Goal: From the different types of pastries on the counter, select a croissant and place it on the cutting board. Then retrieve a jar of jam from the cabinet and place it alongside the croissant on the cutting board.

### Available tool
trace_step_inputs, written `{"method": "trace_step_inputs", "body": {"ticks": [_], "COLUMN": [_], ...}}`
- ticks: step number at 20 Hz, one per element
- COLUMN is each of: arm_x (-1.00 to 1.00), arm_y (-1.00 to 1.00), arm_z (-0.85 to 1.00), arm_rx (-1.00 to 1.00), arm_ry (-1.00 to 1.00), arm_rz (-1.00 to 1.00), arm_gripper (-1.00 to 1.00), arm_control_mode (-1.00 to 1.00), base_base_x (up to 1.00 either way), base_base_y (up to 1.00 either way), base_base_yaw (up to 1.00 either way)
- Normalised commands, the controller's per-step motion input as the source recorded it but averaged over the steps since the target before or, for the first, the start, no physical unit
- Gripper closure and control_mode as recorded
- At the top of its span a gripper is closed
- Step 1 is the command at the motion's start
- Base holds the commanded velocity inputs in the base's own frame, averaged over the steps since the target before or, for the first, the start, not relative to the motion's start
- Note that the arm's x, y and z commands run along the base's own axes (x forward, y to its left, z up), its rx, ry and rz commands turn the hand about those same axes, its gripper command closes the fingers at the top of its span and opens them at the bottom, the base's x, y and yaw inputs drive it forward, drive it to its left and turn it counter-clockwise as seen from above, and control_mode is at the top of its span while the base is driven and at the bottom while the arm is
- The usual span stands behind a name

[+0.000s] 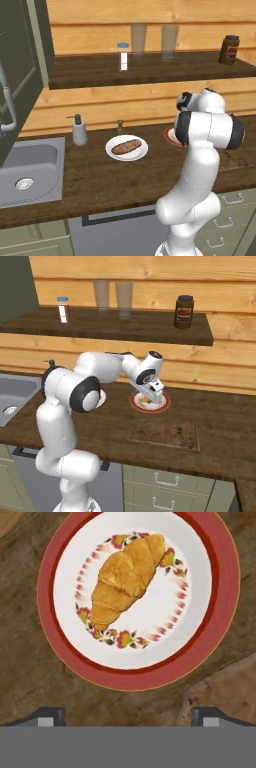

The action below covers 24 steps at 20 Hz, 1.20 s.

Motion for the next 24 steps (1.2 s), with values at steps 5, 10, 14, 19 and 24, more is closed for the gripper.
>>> {"method": "trace_step_inputs", "body": {"ticks": [5,10,14,19,24], "arm_x": [0.63,0.57,0.52,0.29,-0.08], "arm_y": [-0.17,-0.10,-0.14,-0.10,0.00], "arm_z": [-0.44,-0.26,-0.24,-0.48,-0.60], "arm_rx": [0.04,0.07,0.09,0.04,0.00], "arm_ry": [0.13,0.09,0.08,0.05,0.00], "arm_rz": [-0.07,-0.06,-0.07,-0.02,0.00], "arm_gripper": [-1.00,-1.00,-1.00,-1.00,1.00], "arm_control_mode": [-1.00,-1.00,-1.00,-1.00,-1.00], "base_base_x": [0.00,0.00,0.00,0.00,0.00], "base_base_y": [0.00,0.00,0.00,0.00,0.00], "base_base_yaw": [0.00,0.00,0.00,0.00,0.00]}}
